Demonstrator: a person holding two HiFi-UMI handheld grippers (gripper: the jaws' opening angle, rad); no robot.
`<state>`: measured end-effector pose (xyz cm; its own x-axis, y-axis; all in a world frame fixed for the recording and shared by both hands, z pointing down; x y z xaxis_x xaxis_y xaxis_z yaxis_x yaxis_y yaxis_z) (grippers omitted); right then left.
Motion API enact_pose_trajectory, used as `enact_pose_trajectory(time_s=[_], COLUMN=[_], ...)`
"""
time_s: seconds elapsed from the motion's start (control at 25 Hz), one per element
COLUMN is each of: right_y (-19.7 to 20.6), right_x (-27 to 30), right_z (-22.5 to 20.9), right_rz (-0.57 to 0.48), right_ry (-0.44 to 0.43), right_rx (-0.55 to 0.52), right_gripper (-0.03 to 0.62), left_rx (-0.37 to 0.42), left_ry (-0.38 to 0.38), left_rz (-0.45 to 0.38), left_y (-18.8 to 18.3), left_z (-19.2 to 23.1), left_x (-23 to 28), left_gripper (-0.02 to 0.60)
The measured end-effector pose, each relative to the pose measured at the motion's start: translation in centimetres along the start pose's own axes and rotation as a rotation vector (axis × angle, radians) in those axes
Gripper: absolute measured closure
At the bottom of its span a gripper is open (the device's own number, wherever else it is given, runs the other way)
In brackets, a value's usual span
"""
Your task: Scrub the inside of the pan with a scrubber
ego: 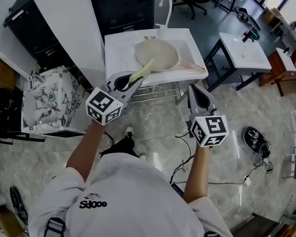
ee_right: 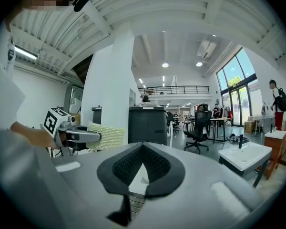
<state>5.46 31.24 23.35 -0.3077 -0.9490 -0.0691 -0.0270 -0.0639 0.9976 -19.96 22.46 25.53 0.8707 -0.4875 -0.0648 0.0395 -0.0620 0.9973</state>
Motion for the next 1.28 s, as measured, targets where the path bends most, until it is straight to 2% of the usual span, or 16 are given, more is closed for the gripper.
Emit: enact_pose_trajectory(time_s=[0.24, 0.48, 0.64, 0.84, 1.28], right_y=[1.3, 1.8, 1.7, 2.2, 5.5], right_x=[3.0, 8.7, 13.0, 17.3, 23.6], right_z=[-1.7, -4.3, -6.8, -9.4, -11.9], right_rz=[0.009, 0.014, 0.044, 0.060, 0.140], right_ry=[-0.028, -0.040, -0.015, -0.017, -0.030], right_rx=[0.019, -0.009, -0.061, -0.072, -0.087], right_gripper=[0.585, 0.585, 0.585, 0.585, 0.585], left_rx=[-0.008, 0.006, 0.044, 0.094, 0.034], left_ry=[-0.006, -0.002, 0.020, 0.063, 0.071], left_rz=[0.007, 0.003, 0.020, 0.048, 0.097], left_y=[1.5, 2.6, 2.7, 3.3, 6.2], left_z=[2.3, 7.5, 10.9, 14.0, 19.1], left_x=[2.3, 6.7, 10.4, 13.9, 18.2], left_gripper=[0.515, 0.515, 0.515, 0.515, 0.515])
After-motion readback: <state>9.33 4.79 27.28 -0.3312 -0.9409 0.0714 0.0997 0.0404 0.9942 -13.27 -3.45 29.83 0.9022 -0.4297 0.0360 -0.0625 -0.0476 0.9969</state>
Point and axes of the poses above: the fingertips, and each gripper's own axes: x forward along the fingers, z to its left, y out of its underside, the point moved 8 cm from there along -x, backward along the fingers, and after that the axes turned 10 degrees about -z, right-handed, at the moved point
